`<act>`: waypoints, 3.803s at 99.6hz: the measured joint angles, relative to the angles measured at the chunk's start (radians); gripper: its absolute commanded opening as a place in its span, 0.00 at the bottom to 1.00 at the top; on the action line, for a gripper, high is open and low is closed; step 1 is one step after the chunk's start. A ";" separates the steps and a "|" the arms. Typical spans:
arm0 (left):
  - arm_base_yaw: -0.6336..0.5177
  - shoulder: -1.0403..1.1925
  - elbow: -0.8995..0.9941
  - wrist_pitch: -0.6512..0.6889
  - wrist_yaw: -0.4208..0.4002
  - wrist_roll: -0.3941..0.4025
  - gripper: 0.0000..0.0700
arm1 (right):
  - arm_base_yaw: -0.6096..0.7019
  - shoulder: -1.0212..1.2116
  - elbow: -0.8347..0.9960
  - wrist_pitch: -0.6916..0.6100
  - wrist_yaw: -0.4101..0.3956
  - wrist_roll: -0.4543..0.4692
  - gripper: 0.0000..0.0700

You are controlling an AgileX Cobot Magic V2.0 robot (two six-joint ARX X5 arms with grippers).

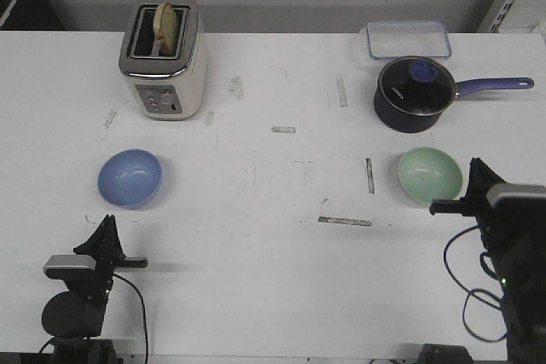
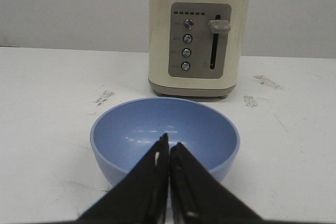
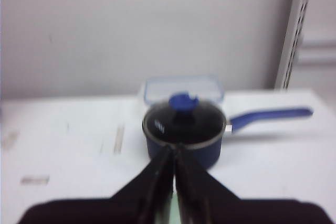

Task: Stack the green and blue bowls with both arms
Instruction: 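Reach the right gripper forward and grasp the rim of the pale green bowl, then slide the green bowl with the right gripper toward the table center, then release the green bowl and retract the right gripper toward the robot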

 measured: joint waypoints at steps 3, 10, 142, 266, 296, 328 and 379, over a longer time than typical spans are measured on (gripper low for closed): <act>0.000 0.000 0.000 0.000 0.000 0.000 0.00 | 0.000 0.044 0.038 -0.040 -0.001 -0.001 0.16; 0.000 0.000 0.000 0.000 0.000 0.000 0.00 | 0.000 0.138 0.104 -0.122 -0.005 -0.009 0.34; 0.000 0.000 0.000 0.000 0.000 0.000 0.00 | -0.238 0.846 0.111 -0.102 -0.024 -0.183 0.00; 0.000 0.000 0.000 0.002 0.000 0.000 0.00 | 0.687 0.814 0.190 -0.174 -0.171 -0.053 0.00; 0.000 0.000 0.000 0.002 0.000 0.000 0.00 | 0.715 0.930 0.190 -0.144 -0.148 -0.053 0.00; 0.000 0.000 0.000 0.002 0.000 0.000 0.00 | 0.714 0.930 0.190 -0.152 -0.151 -0.053 0.52; 0.000 0.000 0.000 0.002 0.000 0.000 0.00 | 0.629 0.666 0.219 -0.132 -0.113 -0.053 0.16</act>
